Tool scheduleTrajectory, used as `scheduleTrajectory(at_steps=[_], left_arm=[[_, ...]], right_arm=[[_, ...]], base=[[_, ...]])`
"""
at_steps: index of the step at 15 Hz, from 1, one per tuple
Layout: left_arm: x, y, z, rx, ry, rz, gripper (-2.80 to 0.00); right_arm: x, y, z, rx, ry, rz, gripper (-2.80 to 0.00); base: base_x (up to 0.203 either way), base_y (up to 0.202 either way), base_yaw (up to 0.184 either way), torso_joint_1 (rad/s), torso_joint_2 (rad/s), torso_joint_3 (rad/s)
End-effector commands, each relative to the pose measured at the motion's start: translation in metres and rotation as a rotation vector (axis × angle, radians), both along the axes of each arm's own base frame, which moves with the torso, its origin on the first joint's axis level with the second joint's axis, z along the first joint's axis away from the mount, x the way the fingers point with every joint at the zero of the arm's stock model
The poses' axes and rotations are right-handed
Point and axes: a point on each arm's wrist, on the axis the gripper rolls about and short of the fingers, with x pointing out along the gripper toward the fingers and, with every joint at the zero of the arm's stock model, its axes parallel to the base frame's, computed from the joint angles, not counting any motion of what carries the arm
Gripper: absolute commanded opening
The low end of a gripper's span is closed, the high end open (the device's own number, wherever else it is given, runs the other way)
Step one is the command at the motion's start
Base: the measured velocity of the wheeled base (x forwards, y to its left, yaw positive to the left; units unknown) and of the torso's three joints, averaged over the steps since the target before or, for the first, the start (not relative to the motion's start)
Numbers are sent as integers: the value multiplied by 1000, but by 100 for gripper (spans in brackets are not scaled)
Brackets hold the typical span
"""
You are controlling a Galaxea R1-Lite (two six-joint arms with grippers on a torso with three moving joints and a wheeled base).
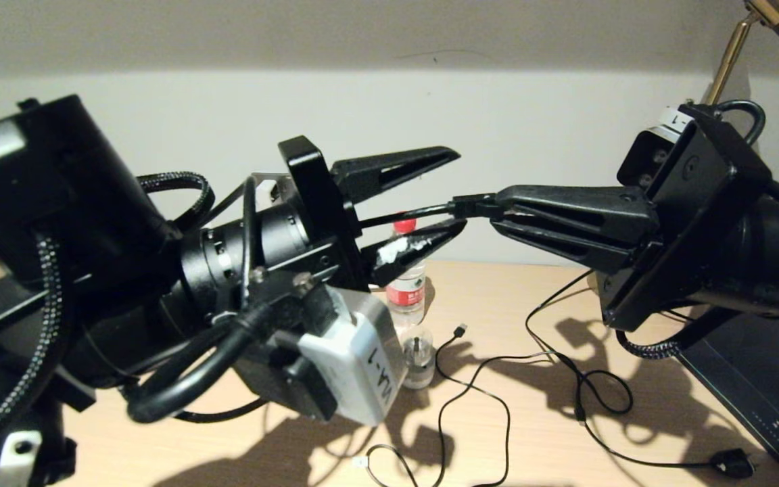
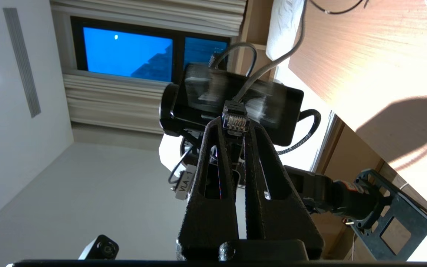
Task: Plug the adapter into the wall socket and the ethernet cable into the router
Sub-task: Hand it to the other hand
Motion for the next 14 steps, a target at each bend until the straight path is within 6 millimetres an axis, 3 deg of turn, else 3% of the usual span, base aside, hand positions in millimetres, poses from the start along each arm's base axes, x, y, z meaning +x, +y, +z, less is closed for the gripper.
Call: scheduleTrajectory(at_steps=[1, 9, 10, 11, 14], left_arm=[[2, -3, 0, 0, -11, -1, -280], [5, -7, -6, 17, -2, -9, -280], [5, -6, -6, 18, -1, -9, -280], [4, -6, -7, 21, 2, -9, -280], [1, -3, -11, 30, 12, -10, -280]], right_arm=[[1, 2, -2, -2, 11, 7, -280], [5, 5, -5, -7, 17, 3, -280], [4, 5, -5, -11, 10, 6, -168], [4, 5, -6, -21, -8, 6, 0], [4, 4, -7, -26, -24, -3, 0]], base=[[0, 0, 0, 0, 0, 0], [0, 0, 0, 0, 0, 0], [0, 0, 0, 0, 0, 0], [0, 0, 0, 0, 0, 0], [0, 0, 0, 0, 0, 0]])
